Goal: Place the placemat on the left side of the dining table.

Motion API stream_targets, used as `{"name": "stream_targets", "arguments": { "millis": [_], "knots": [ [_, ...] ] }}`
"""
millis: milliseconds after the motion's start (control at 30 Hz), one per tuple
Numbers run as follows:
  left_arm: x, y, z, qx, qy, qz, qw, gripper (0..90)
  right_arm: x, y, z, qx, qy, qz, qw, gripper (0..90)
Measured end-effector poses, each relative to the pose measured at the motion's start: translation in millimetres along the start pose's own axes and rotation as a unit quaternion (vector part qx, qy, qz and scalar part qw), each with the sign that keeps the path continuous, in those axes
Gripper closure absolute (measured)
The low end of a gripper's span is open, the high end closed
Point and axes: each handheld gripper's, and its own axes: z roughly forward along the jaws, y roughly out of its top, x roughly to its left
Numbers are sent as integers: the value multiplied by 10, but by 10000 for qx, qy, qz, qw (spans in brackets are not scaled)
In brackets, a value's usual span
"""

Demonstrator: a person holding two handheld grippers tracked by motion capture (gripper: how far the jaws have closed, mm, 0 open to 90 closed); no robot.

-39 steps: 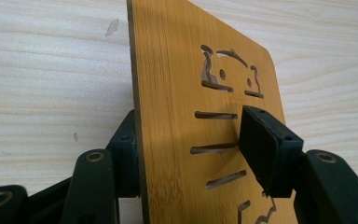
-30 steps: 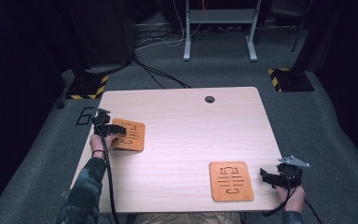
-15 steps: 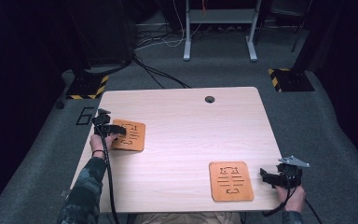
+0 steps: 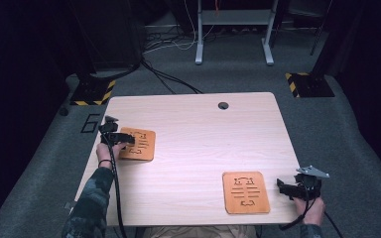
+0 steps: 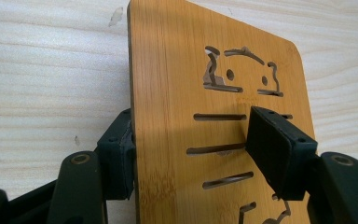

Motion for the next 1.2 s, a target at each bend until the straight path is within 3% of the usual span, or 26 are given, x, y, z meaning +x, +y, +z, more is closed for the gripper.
{"name": "stream_targets", "arguments": {
  "millis": [267,400,767,1100,1200],
  "knots": [
    [44,-18,36,41,-55,-113,9999,357,-1,-1,-1,-5,7,6,10000,40],
    [49,-23,59,86,42,-48,9999,341,-1,-1,-1,-4,5,6,10000,40],
    [70,-35,96,152,19,-134,9998,328,-1,-1,-1,-6,4,7,10000,41],
    [59,-27,112,103,76,-29,9999,319,-2,-1,-1,-7,8,6,10000,41],
    [39,-23,120,120,202,52,9997,310,-2,-1,-1,-9,9,10,10000,42]
  ]
}}
